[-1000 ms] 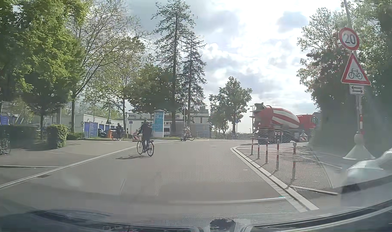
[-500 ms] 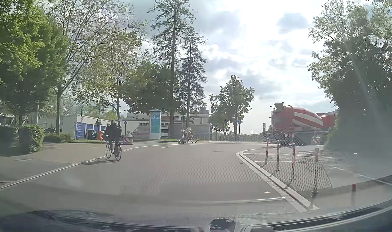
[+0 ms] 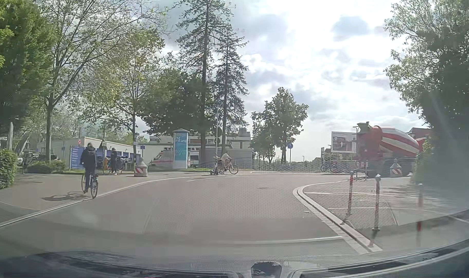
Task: Follow the waypoints while adhering to traffic rules and regulations
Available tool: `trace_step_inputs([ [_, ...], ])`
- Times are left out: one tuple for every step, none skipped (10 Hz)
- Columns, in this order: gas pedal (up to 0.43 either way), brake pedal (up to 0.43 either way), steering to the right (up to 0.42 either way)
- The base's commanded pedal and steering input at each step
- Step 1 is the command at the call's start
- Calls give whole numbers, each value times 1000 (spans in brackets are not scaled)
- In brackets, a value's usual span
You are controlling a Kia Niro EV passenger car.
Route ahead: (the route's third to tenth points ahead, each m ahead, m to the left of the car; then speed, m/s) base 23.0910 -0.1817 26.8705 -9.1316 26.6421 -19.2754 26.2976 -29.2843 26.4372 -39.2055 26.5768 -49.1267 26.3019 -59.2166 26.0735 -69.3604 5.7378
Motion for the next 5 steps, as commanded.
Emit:
trace_step_inputs([
  [67,0,0],
  [67,0,1],
  [67,0,0],
  [67,0,1],
  [67,0,1],
])
